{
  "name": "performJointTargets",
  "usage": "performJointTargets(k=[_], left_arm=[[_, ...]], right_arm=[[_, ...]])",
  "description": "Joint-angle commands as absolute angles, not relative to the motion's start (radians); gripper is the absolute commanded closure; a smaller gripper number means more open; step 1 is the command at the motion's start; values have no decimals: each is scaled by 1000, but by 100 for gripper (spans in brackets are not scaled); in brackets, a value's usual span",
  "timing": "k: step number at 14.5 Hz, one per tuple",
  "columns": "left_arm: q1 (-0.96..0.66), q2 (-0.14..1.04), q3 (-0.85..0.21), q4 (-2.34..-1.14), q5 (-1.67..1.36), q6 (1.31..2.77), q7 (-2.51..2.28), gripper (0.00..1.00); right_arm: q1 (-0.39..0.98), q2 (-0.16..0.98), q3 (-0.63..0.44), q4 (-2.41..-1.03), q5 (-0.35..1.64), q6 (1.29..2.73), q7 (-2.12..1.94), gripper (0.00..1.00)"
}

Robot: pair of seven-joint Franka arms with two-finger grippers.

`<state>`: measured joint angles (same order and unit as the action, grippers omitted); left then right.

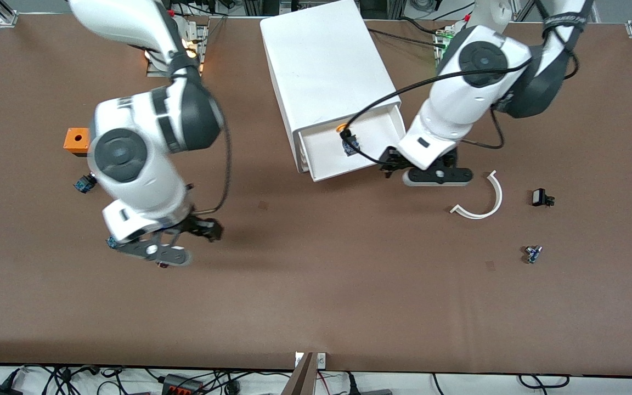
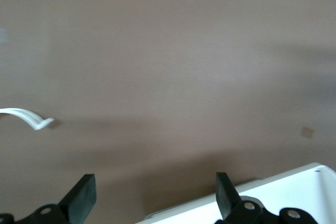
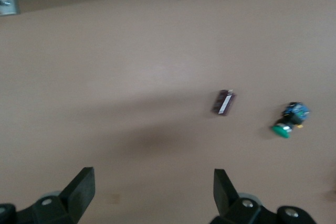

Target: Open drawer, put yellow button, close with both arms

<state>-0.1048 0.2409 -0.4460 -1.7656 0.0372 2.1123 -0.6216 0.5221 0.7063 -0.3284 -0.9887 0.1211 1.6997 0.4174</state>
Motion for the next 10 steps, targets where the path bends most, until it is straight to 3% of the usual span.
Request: performJointTargets(k=[1,5,10], left_arm=[[-110,291,-459,-1758,32,2161,-690,0],[-133,348,-459,-1758,44,2206,-730,0],[-170,376,-462,-1769,44,2192,-860,0]], right_arm=[[436,652,-318,-1023,163,1637,273,0],[306,611,-316,-1022,166,1574,68,0],[243,552,-308,-1038,167,1568,67,0]])
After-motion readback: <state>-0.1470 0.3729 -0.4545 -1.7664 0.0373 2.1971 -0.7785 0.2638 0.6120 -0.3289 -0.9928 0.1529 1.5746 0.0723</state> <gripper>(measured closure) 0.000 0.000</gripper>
